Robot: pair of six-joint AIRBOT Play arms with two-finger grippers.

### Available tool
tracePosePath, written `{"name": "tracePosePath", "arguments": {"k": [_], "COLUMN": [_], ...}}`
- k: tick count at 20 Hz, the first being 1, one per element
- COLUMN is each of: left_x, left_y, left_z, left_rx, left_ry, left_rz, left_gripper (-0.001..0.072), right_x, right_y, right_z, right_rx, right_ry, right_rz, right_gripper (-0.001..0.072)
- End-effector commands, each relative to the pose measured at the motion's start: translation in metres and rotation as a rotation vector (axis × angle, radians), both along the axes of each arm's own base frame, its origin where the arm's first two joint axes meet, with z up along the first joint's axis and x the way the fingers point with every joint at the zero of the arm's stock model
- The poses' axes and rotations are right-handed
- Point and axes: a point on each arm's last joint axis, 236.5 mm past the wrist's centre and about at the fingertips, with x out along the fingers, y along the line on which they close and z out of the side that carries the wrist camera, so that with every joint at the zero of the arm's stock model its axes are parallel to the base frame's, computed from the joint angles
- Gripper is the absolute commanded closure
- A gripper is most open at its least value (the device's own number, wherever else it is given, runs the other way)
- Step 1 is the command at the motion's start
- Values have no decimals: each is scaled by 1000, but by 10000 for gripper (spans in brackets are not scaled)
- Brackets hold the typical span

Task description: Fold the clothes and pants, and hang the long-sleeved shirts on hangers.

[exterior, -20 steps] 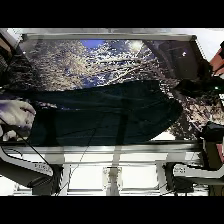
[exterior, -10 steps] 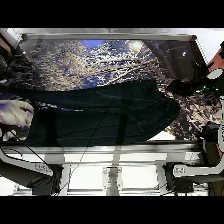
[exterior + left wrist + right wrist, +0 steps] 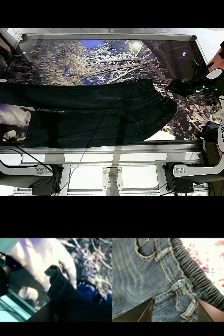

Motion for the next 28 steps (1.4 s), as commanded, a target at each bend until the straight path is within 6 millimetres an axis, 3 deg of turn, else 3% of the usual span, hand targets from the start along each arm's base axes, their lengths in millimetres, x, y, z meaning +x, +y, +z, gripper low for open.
{"name": "tracePosePath", "arguments": {"k": [1, 4, 6, 9, 14, 16, 22, 28], "left_x": [1, 21, 29, 41, 81, 93, 98, 101], "left_y": [1, 12, 16, 23, 37, 37, 34, 33], "left_z": [-17, -59, -85, -107, -97, -92, -110, -126], "left_rx": [-26, -61, -84, -98, -44, -30, -45, -55], "left_ry": [44, 97, 140, 140, -48, -95, -63, -37], "left_rz": [14, 30, 30, 64, 110, 110, 103, 99], "left_gripper": [675, 674, 674, 674, 675, 675, 675, 675], "right_x": [15, 44, 64, 95, 123, 128, 127, 147], "right_y": [-5, 0, 10, 33, 56, 64, 79, 71], "right_z": [4, 6, -3, -19, -45, -54, -87, -79], "right_rx": [-26, -58, -54, -26, -20, -33, -49, -126], "right_ry": [-61, -158, -159, -126, -88, -87, -11, -45], "right_rz": [-19, -12, 14, 71, 74, 83, 59, 30], "right_gripper": [165, 166, 166, 167, 170, 210, 211, 223]}}
